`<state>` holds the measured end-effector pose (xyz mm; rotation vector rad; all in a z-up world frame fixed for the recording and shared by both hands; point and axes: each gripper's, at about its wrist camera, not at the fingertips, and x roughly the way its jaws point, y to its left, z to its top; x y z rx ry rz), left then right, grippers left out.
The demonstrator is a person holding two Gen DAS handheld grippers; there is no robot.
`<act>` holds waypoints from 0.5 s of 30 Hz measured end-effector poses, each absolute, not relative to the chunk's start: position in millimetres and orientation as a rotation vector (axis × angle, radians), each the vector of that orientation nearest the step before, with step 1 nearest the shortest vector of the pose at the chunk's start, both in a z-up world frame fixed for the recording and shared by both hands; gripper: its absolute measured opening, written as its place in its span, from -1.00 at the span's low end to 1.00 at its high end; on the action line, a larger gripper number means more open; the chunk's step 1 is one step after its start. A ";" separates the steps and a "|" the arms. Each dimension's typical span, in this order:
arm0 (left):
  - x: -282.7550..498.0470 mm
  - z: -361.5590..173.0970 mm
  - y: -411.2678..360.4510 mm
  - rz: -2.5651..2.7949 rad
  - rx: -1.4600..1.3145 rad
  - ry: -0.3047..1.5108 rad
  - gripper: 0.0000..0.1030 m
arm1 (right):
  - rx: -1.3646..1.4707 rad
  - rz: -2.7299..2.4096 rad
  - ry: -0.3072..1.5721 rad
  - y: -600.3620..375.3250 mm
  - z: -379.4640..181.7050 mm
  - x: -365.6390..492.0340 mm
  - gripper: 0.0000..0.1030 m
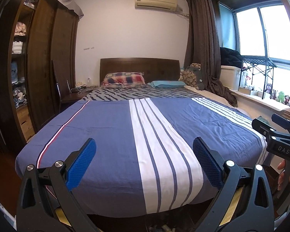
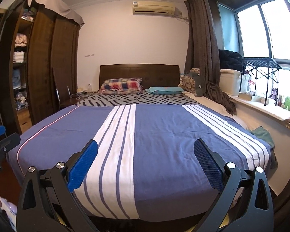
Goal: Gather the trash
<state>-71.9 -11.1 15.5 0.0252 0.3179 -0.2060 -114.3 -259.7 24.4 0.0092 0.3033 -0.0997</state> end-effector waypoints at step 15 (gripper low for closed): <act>-74.6 14.8 -12.4 -0.209 0.022 0.312 0.85 | 0.016 -0.087 0.306 -260.3 25.2 -112.8 0.93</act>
